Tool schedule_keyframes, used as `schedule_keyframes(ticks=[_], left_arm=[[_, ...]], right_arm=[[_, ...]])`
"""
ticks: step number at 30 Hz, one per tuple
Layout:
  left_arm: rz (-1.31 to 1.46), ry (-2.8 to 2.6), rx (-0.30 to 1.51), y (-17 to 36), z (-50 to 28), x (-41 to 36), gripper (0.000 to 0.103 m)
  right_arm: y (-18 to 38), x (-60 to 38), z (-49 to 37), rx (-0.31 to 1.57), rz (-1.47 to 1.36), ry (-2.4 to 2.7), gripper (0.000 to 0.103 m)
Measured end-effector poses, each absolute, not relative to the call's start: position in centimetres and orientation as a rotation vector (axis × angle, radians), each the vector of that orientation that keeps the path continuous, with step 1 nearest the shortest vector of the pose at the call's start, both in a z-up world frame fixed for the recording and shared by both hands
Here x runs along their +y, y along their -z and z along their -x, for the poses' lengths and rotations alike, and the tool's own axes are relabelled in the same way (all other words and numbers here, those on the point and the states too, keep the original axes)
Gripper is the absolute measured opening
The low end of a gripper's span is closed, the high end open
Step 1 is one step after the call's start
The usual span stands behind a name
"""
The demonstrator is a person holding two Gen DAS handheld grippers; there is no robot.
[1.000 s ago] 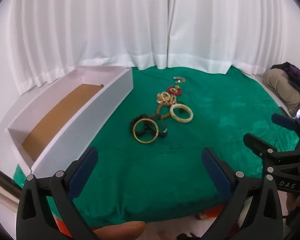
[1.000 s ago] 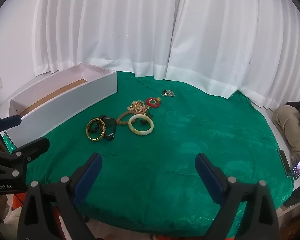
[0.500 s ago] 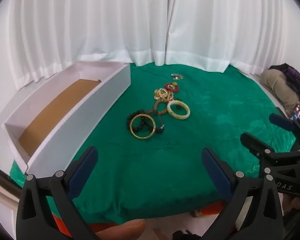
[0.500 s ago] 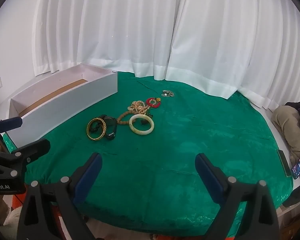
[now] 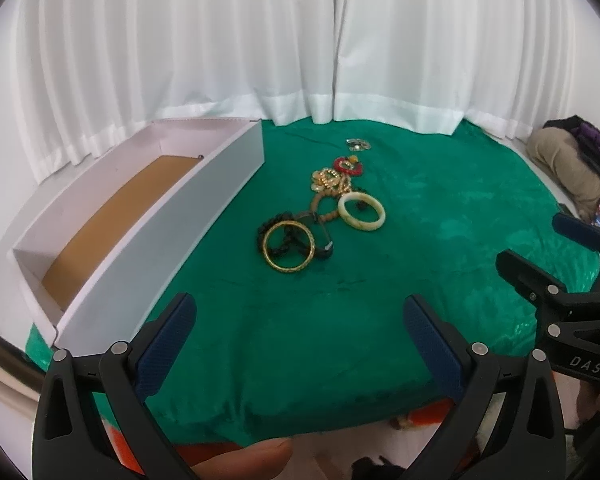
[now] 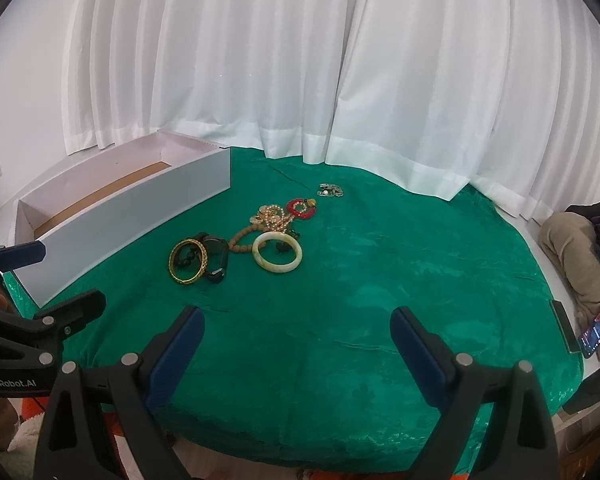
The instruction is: Organize jewelry
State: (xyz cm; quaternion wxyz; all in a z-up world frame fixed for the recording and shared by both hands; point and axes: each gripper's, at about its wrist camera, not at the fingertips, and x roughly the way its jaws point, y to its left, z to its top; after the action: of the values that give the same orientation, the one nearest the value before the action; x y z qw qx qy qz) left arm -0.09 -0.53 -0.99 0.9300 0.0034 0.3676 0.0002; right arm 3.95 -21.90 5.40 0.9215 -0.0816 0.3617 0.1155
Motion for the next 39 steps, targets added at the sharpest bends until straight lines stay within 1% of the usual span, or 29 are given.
schedule_keyframes(ticks=[10,39], left_arm=[[0.011,-0.009,0.788,1.46,-0.35,-0.02,0.103],[-0.014,-0.022,0.774,1.35,-0.34,-0.14,0.103]], right_arm=[[-5.44,-22.05,-4.02,0.748,0.170,-0.219,0.096],[-5.42,-22.47,-3.95,0.734,0.155,-0.204,0.096]])
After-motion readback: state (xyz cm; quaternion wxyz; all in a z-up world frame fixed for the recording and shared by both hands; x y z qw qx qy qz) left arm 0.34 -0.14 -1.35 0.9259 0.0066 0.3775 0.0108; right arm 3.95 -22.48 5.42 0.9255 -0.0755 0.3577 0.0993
